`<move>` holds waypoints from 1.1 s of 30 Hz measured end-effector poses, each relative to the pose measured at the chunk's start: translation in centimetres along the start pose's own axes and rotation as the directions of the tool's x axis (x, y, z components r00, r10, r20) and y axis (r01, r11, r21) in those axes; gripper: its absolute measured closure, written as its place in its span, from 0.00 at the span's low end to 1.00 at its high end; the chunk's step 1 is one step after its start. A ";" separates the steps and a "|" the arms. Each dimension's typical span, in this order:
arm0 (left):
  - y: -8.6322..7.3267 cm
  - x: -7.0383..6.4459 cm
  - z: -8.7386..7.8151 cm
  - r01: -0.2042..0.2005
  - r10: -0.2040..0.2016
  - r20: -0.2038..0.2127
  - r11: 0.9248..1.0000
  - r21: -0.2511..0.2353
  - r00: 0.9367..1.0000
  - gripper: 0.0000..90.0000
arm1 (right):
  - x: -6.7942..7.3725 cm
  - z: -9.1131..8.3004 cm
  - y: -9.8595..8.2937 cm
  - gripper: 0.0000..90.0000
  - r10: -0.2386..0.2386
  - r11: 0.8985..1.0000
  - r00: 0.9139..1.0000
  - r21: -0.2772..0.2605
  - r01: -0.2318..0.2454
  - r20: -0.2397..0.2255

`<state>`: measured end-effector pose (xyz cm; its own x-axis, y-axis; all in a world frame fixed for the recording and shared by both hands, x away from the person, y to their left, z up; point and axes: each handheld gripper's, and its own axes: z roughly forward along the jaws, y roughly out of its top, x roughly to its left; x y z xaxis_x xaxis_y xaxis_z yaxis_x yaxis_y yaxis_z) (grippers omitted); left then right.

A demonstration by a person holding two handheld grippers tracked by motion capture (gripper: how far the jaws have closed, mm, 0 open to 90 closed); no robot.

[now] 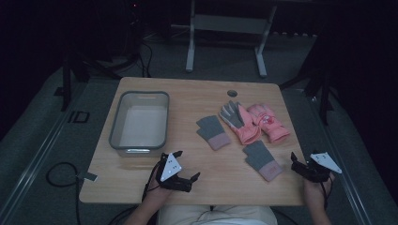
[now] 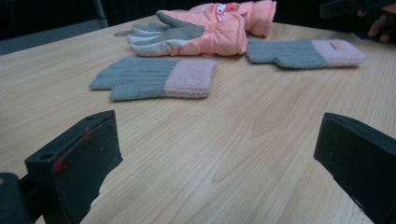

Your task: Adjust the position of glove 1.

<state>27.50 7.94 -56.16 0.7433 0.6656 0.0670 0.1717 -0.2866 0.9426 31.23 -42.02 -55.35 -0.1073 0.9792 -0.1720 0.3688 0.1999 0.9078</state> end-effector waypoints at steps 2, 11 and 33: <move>0.0 -0.1 0.0 -0.016 0.016 0.001 1.000 -0.002 1.000 0.00 | -0.1 0.0 0.0 0.15 0.011 1.000 1.000 0.003 -0.011 -0.002; 0.0 -0.1 -0.1 -0.004 0.004 -0.005 1.000 -0.008 1.000 0.00 | -0.1 0.3 0.1 0.15 0.012 0.999 1.000 0.051 -0.011 -0.018; -0.1 -0.3 -0.3 -0.002 0.002 0.004 1.000 -0.008 1.000 0.00 | 0.7 -1.4 6.9 0.16 0.011 0.989 0.993 0.146 0.007 -0.118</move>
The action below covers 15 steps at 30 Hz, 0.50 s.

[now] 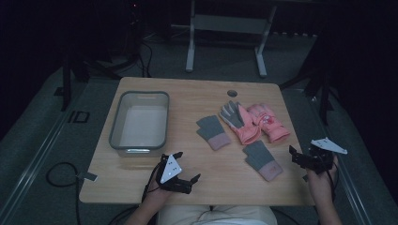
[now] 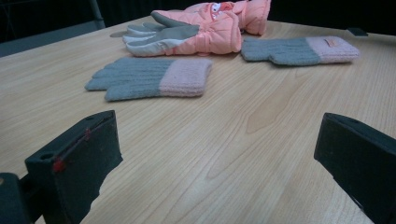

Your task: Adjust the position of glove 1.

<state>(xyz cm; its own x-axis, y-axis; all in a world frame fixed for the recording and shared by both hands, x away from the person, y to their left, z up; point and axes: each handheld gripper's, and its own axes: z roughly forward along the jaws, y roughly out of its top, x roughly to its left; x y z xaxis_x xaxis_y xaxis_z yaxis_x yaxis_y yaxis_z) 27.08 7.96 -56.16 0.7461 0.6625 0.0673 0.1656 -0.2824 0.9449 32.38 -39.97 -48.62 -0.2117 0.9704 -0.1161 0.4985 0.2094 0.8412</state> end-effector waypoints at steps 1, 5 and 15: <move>0.0 0.0 0.0 -0.001 0.001 0.001 1.000 0.001 1.000 0.00 | 0.1 -0.1 0.4 0.16 -0.004 1.000 1.000 -0.004 0.004 0.005; 0.0 0.0 0.0 0.000 0.000 0.003 1.000 0.000 1.000 0.00 | 0.4 -0.3 1.9 0.17 -0.001 1.000 1.000 0.015 0.001 -0.004; 0.0 0.1 0.0 0.005 -0.005 0.005 1.000 -0.002 1.000 0.00 | 1.5 -0.5 5.5 0.13 0.059 0.997 0.995 -0.050 -0.064 -0.084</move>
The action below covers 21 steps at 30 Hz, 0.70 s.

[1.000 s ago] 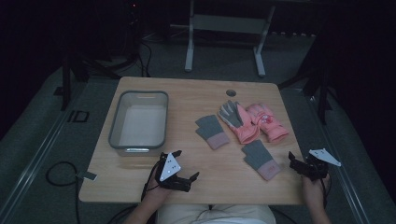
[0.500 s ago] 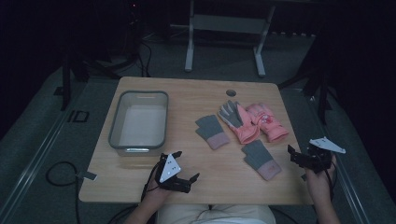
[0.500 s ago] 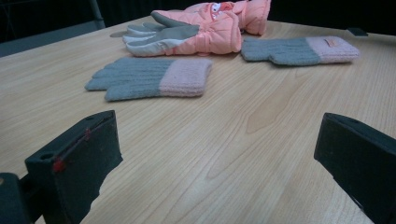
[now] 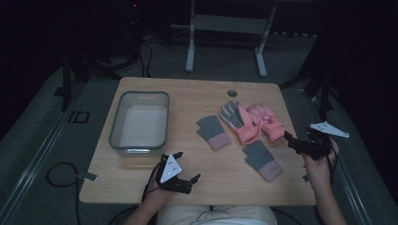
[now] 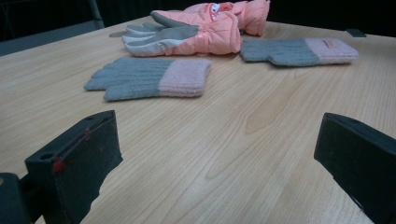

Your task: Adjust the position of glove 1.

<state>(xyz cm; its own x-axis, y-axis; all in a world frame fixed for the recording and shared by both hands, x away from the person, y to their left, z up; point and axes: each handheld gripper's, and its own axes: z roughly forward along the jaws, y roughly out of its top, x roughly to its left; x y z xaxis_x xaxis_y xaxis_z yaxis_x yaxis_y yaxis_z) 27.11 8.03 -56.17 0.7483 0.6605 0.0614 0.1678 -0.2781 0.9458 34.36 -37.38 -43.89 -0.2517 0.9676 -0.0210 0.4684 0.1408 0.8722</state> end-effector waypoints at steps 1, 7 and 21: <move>0.0 0.0 0.0 0.000 0.000 0.001 1.000 0.000 1.000 0.00 | 0.2 0.0 0.4 0.12 0.008 1.000 1.000 -0.008 -0.008 -0.024; 0.0 0.0 0.0 -0.002 0.002 0.000 1.000 0.000 1.000 0.00 | 2.1 0.6 2.4 0.12 -0.024 0.999 0.996 -0.034 0.021 -0.087; 0.0 0.1 0.0 0.004 -0.004 0.007 1.000 -0.003 1.000 0.00 | 7.0 2.8 4.7 0.23 -0.151 0.988 0.968 -0.055 0.142 -0.201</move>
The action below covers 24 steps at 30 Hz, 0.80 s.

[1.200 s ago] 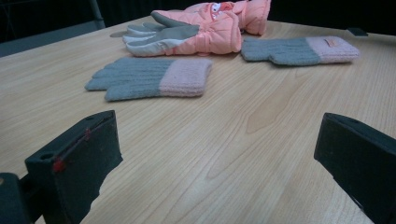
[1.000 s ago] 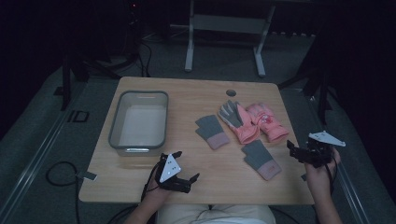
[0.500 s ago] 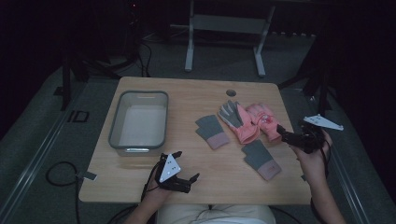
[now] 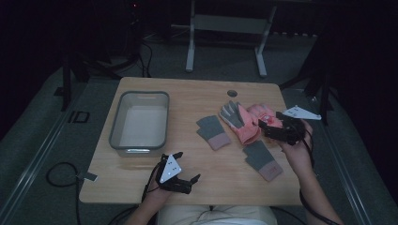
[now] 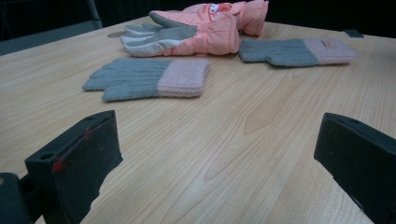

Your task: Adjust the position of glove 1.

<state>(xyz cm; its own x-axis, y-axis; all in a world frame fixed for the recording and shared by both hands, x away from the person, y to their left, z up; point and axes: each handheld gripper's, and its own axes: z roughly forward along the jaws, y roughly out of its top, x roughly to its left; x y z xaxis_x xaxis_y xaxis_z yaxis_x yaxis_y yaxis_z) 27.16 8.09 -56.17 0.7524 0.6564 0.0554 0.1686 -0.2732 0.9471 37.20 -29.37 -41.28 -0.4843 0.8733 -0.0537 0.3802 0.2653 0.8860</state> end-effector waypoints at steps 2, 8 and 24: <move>0.0 0.0 0.0 -0.001 0.001 0.001 1.000 -0.001 1.000 0.00 | 0.6 0.6 0.3 0.25 -0.015 1.000 1.000 0.004 0.015 -0.017; 0.0 0.0 0.0 -0.005 0.005 0.004 1.000 -0.001 1.000 0.00 | 2.3 2.4 1.0 0.29 -0.054 0.998 0.994 0.013 0.055 -0.090; 0.0 0.0 -0.1 0.003 -0.003 0.008 1.000 -0.010 1.000 0.00 | 5.8 8.2 1.1 0.43 -0.118 0.990 0.976 0.052 0.129 -0.186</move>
<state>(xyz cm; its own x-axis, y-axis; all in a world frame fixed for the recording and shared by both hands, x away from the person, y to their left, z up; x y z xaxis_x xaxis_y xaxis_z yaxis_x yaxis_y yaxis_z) 27.08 8.15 -56.18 0.7567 0.6519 0.0501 0.1645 -0.2640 0.9504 41.29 -20.68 -44.40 -0.6635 0.7448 -0.0713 0.3546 0.3969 0.8466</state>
